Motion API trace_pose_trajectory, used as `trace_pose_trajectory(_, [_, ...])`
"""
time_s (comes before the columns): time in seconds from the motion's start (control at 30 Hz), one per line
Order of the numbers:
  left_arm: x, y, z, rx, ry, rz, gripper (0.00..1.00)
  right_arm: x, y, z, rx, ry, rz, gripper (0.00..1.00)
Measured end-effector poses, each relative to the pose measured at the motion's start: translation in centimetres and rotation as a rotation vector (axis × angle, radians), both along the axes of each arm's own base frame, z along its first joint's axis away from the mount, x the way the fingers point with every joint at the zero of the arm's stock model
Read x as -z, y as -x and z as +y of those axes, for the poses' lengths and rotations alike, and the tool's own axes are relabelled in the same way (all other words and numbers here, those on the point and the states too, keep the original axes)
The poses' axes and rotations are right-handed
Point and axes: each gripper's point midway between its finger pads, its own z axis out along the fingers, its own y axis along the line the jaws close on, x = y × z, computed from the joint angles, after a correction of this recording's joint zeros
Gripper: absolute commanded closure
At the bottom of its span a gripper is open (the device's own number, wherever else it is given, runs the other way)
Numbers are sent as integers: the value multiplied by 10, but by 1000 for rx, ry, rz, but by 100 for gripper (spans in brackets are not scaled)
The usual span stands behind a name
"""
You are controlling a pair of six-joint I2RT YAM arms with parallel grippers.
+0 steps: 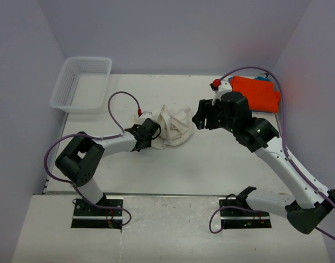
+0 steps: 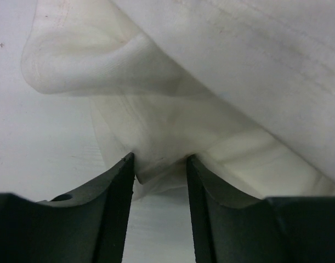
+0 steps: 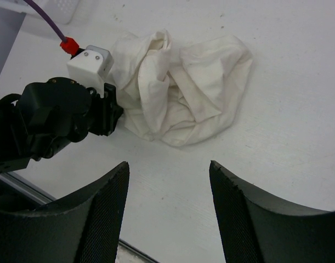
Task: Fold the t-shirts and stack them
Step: Flatten out the tshirt
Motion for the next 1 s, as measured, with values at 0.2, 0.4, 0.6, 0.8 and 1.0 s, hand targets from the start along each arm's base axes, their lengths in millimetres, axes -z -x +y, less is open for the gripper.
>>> trace_pose_trajectory(0.2, [0, 1, 0, 2, -2, 4, 75, 5, 1, 1, -5, 3, 12, 38])
trace_pose_trajectory(0.4, [1, 2, 1, 0, -6, 7, 82, 7, 1, 1, -5, 1, 20, 38])
trace_pose_trajectory(0.6, [-3, 3, 7, -12, -25, 2, 100, 13, 2, 2, -7, 5, 31, 38])
trace_pose_trajectory(0.8, [-26, 4, 13, -35, -14, -42, 100, 32, -4, 6, -7, 36, 72, 38])
trace_pose_trajectory(1.0, [-64, 11, 20, -78, 51, -112, 100, 62, -21, 28, -65, 80, 154, 38])
